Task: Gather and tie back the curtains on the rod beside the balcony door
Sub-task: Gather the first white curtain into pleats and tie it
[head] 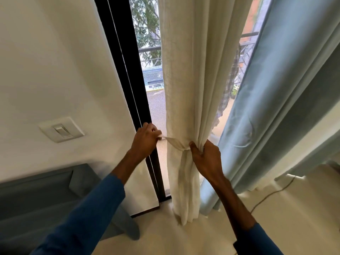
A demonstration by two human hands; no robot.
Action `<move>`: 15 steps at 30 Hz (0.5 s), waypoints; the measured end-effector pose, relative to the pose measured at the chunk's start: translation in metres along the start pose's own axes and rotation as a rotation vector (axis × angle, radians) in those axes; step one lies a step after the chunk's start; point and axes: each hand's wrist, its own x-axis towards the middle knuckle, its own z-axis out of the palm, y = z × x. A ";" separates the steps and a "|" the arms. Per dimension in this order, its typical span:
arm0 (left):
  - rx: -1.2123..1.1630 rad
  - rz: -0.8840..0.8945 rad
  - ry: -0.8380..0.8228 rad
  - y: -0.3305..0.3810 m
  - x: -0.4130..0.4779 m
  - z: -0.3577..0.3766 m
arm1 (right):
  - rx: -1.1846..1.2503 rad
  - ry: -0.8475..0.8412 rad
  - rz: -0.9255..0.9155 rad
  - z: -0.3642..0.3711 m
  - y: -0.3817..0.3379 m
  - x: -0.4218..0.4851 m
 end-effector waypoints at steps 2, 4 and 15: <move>0.091 -0.122 -0.036 0.008 0.017 -0.004 | -0.016 -0.059 -0.026 0.001 -0.002 -0.003; 0.145 -0.228 -0.109 0.026 0.034 -0.013 | 0.005 -0.128 -0.023 0.003 -0.004 -0.004; -1.098 -0.198 -0.495 0.073 0.063 -0.046 | 0.193 -0.291 0.041 -0.003 0.006 0.011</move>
